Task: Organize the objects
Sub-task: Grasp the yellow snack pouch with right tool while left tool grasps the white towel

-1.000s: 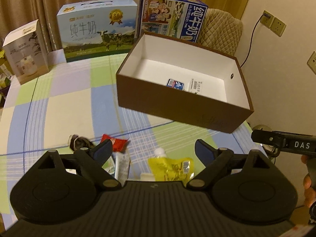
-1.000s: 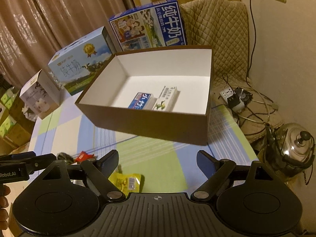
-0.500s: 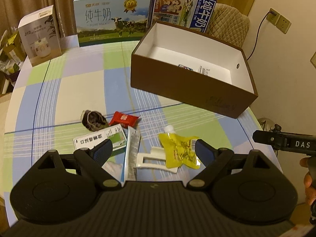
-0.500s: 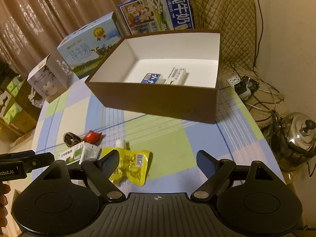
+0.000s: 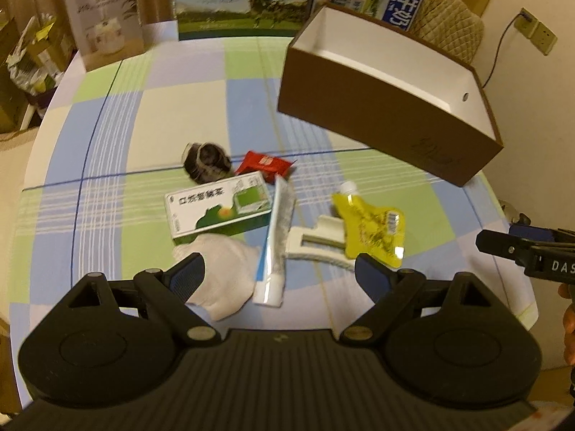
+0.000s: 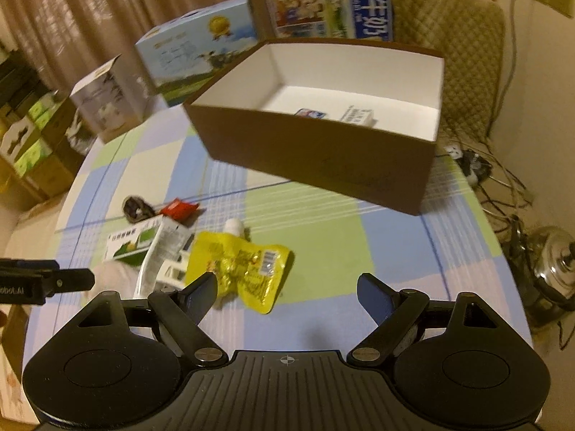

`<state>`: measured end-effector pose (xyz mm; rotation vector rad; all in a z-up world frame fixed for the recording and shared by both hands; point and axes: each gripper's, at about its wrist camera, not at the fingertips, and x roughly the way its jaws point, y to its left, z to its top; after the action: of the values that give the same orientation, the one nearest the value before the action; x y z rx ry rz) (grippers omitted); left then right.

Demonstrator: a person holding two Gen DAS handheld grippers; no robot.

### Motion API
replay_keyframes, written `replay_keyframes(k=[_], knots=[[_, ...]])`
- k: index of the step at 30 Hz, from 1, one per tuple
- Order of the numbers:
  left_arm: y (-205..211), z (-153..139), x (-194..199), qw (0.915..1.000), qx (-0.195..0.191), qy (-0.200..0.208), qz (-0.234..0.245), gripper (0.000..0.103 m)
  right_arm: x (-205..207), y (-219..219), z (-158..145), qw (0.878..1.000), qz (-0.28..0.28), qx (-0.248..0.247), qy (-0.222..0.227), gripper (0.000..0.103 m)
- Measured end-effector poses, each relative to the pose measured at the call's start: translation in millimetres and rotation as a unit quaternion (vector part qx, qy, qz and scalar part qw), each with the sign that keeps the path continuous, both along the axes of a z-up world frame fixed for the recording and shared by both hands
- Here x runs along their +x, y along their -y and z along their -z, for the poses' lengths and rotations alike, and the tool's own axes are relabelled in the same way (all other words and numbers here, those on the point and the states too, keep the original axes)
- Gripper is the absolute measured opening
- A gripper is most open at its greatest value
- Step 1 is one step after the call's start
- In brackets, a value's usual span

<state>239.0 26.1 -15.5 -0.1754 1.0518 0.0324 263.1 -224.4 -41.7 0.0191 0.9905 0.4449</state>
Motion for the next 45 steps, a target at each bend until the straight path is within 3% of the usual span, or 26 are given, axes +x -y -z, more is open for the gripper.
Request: replay_keyframes(k=[10, 17, 26, 37, 43, 44, 45], knots=[[-21.9, 22.8, -14.8, 0.9996, 0.012, -0.015, -0.023, 0.087, 0.6, -11.4, 25.0, 0.998, -0.063, -0.004, 0.005, 0.083], [-40.5, 27.7, -17.9, 0.9981, 0.017, -0.023, -0.055, 0.087, 7.9, -23.8, 51.2, 0.989, -0.141, -0.049, 0.024, 0.083], [-72.2, 30.6, -27.6, 0.9917, 0.023, -0.034, -0.122, 0.087, 25.1, -52.2, 85.4, 0.948, -0.292, -0.106, 0.063, 0.083], [-87.0, 38.0, -44.6, 0.9829, 0.022, -0.051, -0.176, 0.087, 46.8, -84.9, 120.0, 0.88, -0.447, -0.136, 0.085, 0.083], [-87.8, 40.3, -49.1, 0.9803, 0.022, -0.054, -0.189, 0.087, 60.5, -94.6, 129.3, 0.877, -0.464, -0.102, 0.066, 0.082], [-87.8, 40.7, -49.6, 0.9801, 0.022, -0.054, -0.19, 0.087, 61.8, -94.7, 130.3, 0.878, -0.465, -0.095, 0.063, 0.08], [-87.8, 41.2, -49.9, 0.98, 0.022, -0.054, -0.19, 0.087, 63.5, -93.7, 131.0, 0.879, -0.467, -0.083, 0.056, 0.071]])
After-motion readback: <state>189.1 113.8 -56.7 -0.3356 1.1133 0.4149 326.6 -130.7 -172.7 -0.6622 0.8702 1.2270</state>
